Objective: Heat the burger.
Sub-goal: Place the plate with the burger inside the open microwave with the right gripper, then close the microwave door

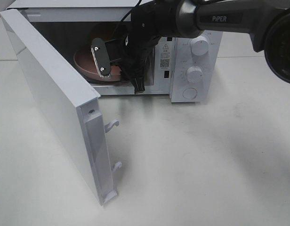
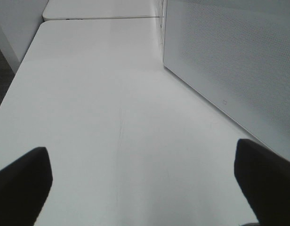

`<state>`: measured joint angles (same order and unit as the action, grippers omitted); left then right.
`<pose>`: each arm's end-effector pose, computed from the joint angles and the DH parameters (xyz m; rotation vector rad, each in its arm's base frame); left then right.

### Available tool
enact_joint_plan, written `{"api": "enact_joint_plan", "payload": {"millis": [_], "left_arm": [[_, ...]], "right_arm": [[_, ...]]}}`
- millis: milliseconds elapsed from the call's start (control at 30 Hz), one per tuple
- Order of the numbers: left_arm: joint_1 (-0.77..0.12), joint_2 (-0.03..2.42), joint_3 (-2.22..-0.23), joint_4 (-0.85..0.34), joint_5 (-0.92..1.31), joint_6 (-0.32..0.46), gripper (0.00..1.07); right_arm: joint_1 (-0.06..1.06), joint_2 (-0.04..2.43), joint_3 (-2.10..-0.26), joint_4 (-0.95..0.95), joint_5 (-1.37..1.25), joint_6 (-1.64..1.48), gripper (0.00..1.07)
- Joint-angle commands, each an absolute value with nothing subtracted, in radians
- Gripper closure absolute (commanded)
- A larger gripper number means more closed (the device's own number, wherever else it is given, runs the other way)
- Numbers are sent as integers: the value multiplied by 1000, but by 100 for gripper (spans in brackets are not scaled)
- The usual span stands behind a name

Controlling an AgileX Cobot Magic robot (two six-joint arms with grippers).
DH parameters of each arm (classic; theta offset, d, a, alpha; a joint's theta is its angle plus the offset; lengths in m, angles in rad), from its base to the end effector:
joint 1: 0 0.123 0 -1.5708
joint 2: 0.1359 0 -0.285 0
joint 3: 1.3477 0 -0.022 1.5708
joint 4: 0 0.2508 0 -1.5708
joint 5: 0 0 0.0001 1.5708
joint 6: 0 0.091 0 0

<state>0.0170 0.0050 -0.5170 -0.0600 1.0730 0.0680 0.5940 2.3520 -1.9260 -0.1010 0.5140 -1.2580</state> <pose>-0.0065 -0.0049 0.2811 0.0557 2.0424 -0.0187 0.4417 0.2929 0.1653 -2.0163 1.4096 -0.3969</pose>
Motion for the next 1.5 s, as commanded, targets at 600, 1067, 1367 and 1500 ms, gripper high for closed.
{"api": "enact_joint_plan", "payload": {"millis": [600, 1067, 1367, 1500], "left_arm": [[17, 1, -516, -66, 1070, 67, 9], [17, 1, -516, -66, 1070, 67, 9], [17, 1, -516, -66, 1070, 67, 9], [17, 1, -516, -66, 1070, 67, 9]], "right_arm": [[609, 2148, -1615, -37, 360, -1247, 39], [609, 1935, -1370, -46, 298, -1198, 31], [605, 1816, -1257, -98, 285, -1145, 31], [605, 1725, -1184, -99, 284, -1105, 31]]}}
